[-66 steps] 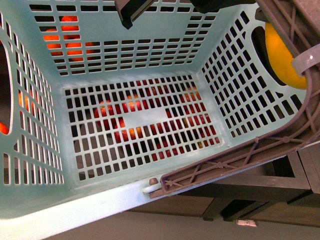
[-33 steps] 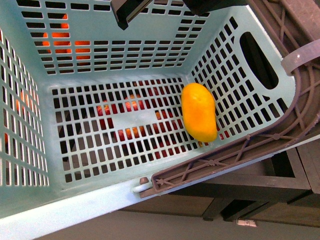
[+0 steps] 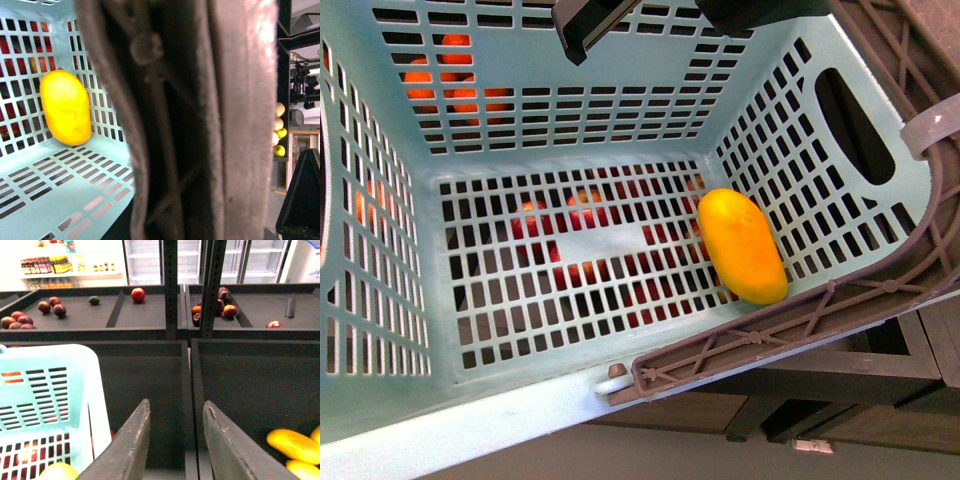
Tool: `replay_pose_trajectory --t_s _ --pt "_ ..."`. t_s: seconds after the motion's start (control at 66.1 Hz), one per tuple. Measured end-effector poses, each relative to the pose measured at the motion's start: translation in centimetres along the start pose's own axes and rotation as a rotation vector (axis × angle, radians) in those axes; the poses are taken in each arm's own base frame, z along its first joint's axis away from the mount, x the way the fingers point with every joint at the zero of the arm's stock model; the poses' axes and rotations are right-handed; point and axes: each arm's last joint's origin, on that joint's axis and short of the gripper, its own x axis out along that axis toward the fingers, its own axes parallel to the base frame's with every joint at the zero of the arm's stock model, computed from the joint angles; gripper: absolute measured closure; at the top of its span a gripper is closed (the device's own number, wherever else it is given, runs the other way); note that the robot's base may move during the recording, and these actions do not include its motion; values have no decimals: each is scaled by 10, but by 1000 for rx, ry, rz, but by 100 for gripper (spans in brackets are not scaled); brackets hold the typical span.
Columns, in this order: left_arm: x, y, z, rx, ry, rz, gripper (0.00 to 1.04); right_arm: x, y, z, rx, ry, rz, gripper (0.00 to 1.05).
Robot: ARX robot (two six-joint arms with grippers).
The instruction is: Pick mango and avocado into basket
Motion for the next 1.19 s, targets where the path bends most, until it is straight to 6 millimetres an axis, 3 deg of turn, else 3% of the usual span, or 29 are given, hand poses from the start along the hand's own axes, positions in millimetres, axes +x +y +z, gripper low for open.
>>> replay_pose_trajectory --t_s 0.136,0.333,0.514,0.892,1.194 --pt "0 0 0 0 -2 2 91 -14 0 -7 -8 0 0 102" --pt "0 0 0 0 -1 0 91 -31 0 -14 -13 2 0 102" --pt "0 0 0 0 0 0 91 -34 0 -15 -14 -5 0 68" --pt "0 0 0 0 -2 1 91 -34 0 -15 -14 -5 0 7" --pt "0 -2 -3 -1 18 -12 91 -34 -1 -15 -14 -5 -5 9"
